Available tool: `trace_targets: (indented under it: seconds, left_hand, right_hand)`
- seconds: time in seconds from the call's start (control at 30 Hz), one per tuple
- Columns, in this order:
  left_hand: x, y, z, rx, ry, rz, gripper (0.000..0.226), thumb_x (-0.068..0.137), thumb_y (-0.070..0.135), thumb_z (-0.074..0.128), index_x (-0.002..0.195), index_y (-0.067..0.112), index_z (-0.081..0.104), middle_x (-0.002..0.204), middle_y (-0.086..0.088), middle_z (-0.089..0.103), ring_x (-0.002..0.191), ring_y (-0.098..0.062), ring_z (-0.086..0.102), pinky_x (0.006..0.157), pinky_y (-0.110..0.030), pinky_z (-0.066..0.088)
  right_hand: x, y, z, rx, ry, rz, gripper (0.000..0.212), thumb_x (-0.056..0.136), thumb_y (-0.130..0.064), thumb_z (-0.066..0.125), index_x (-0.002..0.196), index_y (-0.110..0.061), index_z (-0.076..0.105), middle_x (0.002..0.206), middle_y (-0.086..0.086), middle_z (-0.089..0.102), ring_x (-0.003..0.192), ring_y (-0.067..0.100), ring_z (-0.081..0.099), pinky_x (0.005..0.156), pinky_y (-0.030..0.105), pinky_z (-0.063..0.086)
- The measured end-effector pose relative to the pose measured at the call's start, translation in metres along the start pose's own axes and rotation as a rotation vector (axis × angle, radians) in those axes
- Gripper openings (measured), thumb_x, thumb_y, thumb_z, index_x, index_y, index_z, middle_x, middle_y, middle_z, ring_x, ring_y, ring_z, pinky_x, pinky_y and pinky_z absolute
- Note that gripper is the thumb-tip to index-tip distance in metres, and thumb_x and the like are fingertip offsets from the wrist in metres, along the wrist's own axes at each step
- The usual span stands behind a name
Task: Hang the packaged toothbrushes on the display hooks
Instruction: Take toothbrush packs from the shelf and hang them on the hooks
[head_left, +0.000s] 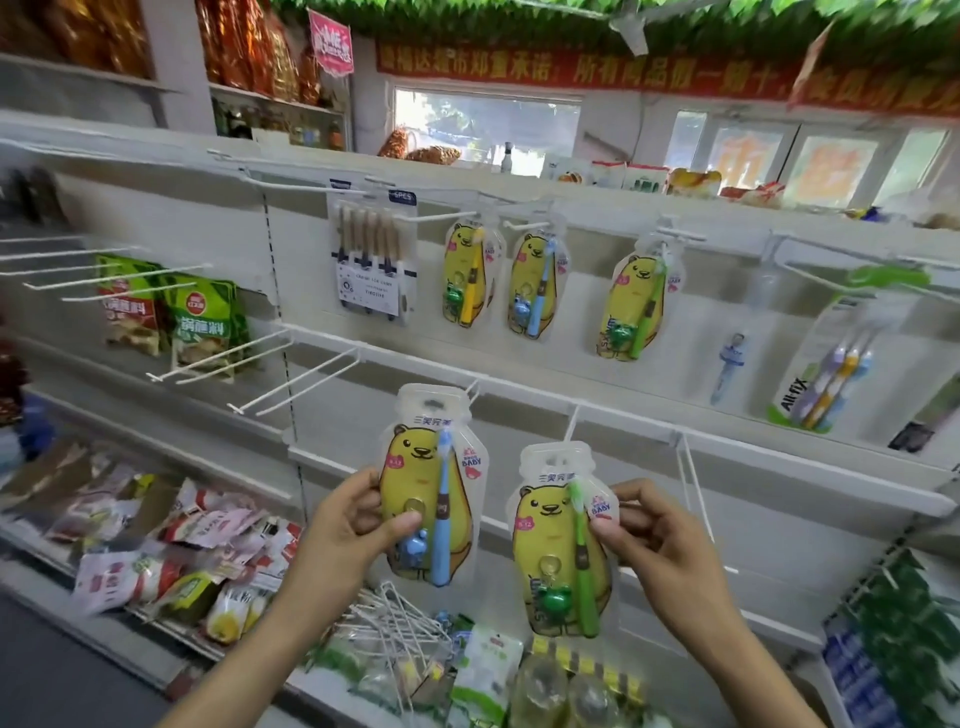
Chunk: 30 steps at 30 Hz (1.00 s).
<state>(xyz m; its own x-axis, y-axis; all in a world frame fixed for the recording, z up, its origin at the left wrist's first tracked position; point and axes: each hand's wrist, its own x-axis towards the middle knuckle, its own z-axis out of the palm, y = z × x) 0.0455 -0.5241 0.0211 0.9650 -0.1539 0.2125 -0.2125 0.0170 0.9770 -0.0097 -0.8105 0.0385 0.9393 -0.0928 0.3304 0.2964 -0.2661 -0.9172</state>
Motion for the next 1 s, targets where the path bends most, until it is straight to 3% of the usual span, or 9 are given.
trace_targets:
  seconds: [0.2, 0.4, 0.67, 0.83, 0.9, 1.0]
  left_hand:
    - [0.032, 0.013, -0.014, -0.03, 0.034, 0.018, 0.029, 0.083, 0.0, 0.07, 0.108, 0.014, 0.066, 0.094, -0.001, 0.079, 0.08, -0.016, 0.076, 0.064, -0.024, 0.06]
    - [0.077, 0.023, -0.032, -0.051, -0.062, 0.034, 0.032, 0.079, 0.007, 0.073, 0.108, 0.015, 0.066, 0.096, -0.003, 0.078, 0.084, -0.025, 0.076, 0.061, -0.028, 0.061]
    - [0.113, 0.037, -0.053, -0.053, -0.257, 0.075, 0.03, 0.075, 0.002, 0.073, 0.097, 0.022, 0.066, 0.088, 0.004, 0.078, 0.068, -0.008, 0.073, 0.054, -0.017, 0.056]
    - [0.124, 0.03, -0.057, -0.078, -0.334, 0.048, 0.042, 0.058, 0.031, 0.091, 0.094, 0.026, 0.071, 0.089, 0.006, 0.079, 0.078, -0.011, 0.075, 0.061, -0.026, 0.06]
    - [0.129, 0.025, -0.056, -0.053, -0.347, 0.053, 0.069, 0.037, 0.059, 0.094, 0.097, 0.031, 0.073, 0.097, 0.002, 0.078, 0.087, -0.019, 0.075, 0.069, -0.032, 0.061]
    - [0.132, 0.022, -0.05, -0.074, -0.324, 0.049, 0.098, 0.022, 0.068, 0.091, 0.106, 0.023, 0.07, 0.098, -0.004, 0.078, 0.086, -0.027, 0.076, 0.065, -0.031, 0.062]
  right_hand:
    - [0.029, -0.026, 0.003, 0.068, 0.11, -0.048, 0.01, 0.089, 0.004, 0.062, 0.097, -0.002, 0.063, 0.086, 0.01, 0.078, 0.078, 0.018, 0.075, 0.067, 0.024, 0.059]
    - [0.056, -0.044, 0.013, 0.065, 0.317, -0.095, 0.012, 0.089, -0.006, 0.063, 0.1, -0.009, 0.066, 0.09, 0.006, 0.079, 0.083, 0.017, 0.075, 0.069, 0.024, 0.059]
    - [0.059, -0.074, 0.029, 0.087, 0.65, -0.237, 0.017, 0.084, -0.016, 0.065, 0.101, -0.012, 0.066, 0.093, 0.002, 0.078, 0.086, 0.016, 0.074, 0.072, 0.026, 0.061]
    - [0.053, -0.088, 0.023, 0.105, 0.743, -0.26, 0.014, 0.089, -0.01, 0.063, 0.102, -0.012, 0.066, 0.094, 0.003, 0.078, 0.085, 0.017, 0.074, 0.071, 0.026, 0.062]
    - [0.054, -0.092, 0.017, 0.103, 0.758, -0.262, 0.013, 0.088, -0.011, 0.064, 0.101, -0.013, 0.066, 0.092, 0.003, 0.078, 0.082, 0.016, 0.074, 0.066, 0.024, 0.06]
    - [0.058, -0.095, 0.01, 0.092, 0.761, -0.25, 0.017, 0.085, -0.017, 0.065, 0.101, -0.012, 0.067, 0.093, 0.005, 0.078, 0.082, 0.017, 0.075, 0.065, 0.024, 0.059]
